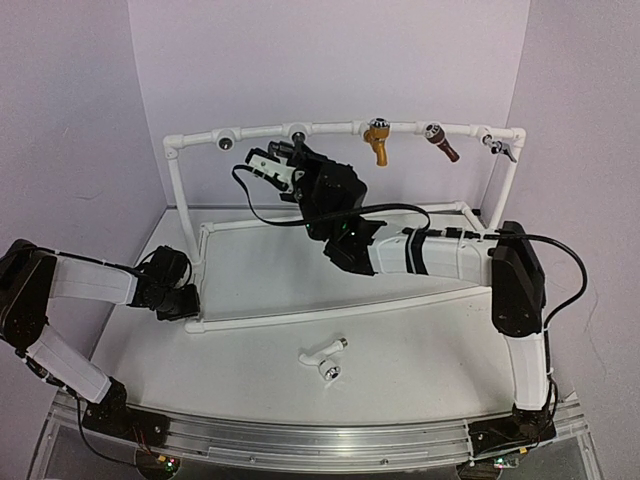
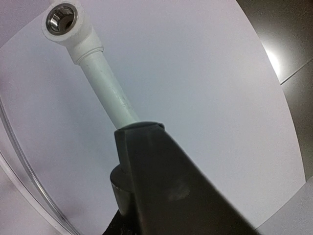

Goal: Install the water faucets
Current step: Screw the water faucet onto the adaptor.

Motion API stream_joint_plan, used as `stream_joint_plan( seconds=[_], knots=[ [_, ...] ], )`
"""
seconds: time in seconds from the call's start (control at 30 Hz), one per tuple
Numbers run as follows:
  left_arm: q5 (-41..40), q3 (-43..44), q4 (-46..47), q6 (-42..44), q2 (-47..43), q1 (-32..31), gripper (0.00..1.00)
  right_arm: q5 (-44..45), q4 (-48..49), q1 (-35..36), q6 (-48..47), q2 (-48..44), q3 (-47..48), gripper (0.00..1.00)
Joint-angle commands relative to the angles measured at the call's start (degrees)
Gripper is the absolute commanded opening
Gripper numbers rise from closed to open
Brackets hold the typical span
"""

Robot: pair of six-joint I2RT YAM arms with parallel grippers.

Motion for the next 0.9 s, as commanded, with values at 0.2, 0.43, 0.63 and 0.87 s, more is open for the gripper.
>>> stream_joint_plan(
  seconds=[0.2, 0.43, 0.63, 0.87],
  knots=[
    [2.77, -0.14, -2.61, -4.04, 0.65, -0.55, 0.00, 10.19, -0.34, -2.05, 12.71, 4.23, 2.60, 0.00],
    [2.77, -0.29, -2.53, -4.10, 0.22, -0.59, 0.00, 12.36, -1.20, -1.63, 20.64, 5.52, 3.86, 0.00],
    [2.83, -0.29, -2.46, -4.06, 0.21, -0.61, 0.00, 14.79, -1.92, -1.24, 27.03, 7.36, 5.96, 0.00],
    [2.85, -0.38, -2.36, -4.06, 0.01, -0.62, 0.00, 17.10, -1.92, -1.15, 34.80, 8.62, 6.95, 0.00]
  ],
)
